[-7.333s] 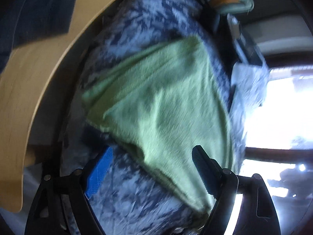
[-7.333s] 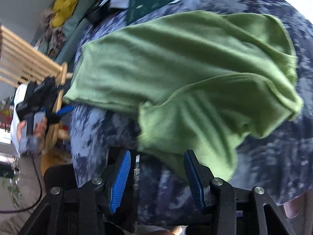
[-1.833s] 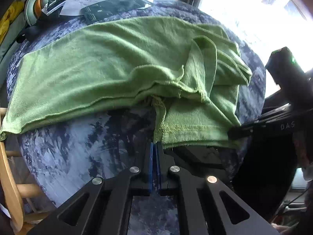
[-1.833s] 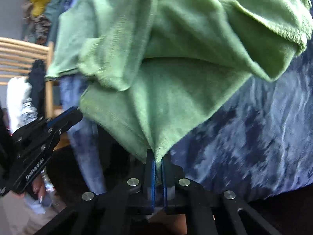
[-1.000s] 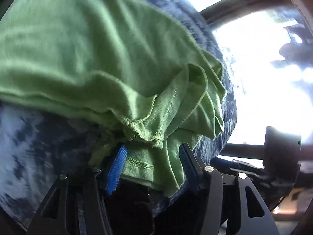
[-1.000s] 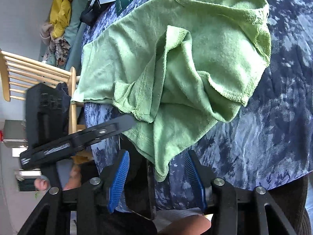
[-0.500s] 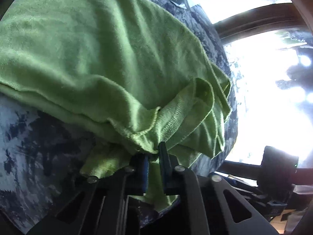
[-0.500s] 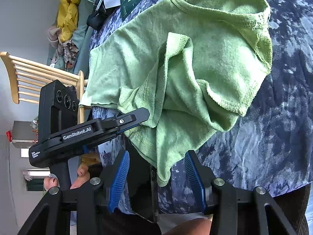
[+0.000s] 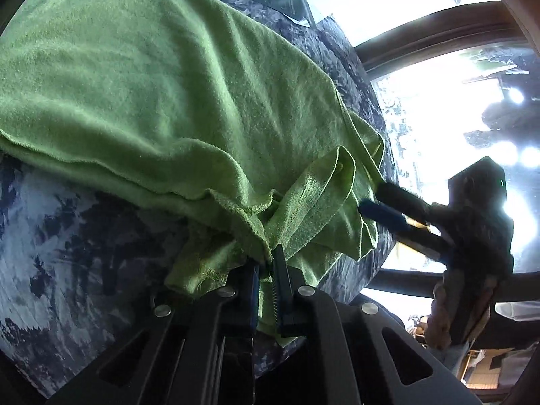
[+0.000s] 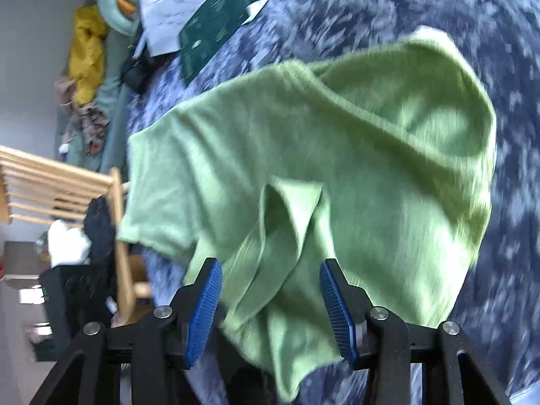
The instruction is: Fold clothes
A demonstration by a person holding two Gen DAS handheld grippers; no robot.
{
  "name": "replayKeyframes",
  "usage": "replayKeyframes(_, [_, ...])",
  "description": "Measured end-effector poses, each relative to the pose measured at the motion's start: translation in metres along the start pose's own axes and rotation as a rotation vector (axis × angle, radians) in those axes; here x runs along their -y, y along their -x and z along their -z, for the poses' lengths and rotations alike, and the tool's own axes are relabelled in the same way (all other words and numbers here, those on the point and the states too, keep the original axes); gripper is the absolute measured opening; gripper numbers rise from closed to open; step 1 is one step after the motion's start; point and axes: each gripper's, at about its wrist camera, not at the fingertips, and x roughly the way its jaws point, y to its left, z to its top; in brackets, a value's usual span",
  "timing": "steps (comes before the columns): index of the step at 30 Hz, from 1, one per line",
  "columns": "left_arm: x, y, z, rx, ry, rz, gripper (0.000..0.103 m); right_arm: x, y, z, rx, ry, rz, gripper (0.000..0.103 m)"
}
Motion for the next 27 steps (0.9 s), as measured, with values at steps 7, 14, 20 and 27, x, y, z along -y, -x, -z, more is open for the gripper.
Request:
replayKeyframes(7, [0.0, -0.003, -0.003, -0.012, 0.004, 0.032, 0.007, -0.006, -0.017, -0.022, -0.038, 0.02, 0.072, 0.036])
replayKeyframes(14, [0.002, -0.001, -0.002, -0.025, -0.013, 0.041, 0.007, -0.011, -0.036, -0.03, -0.067, 0.065, 0.182, 0.011])
replayKeyframes(20, [-0.001, 0.008, -0.003, -0.042, -0.058, -0.02, 0.007, -0.017, -0.02, -0.009, -0.025, 0.105, 0.171, 0.003])
replayKeyframes(27, [0.002, 0.025, -0.004, -0.082, -0.178, -0.129, 0.007, -0.017, -0.009, 0.065, -0.02, 0.083, 0.052, 0.003])
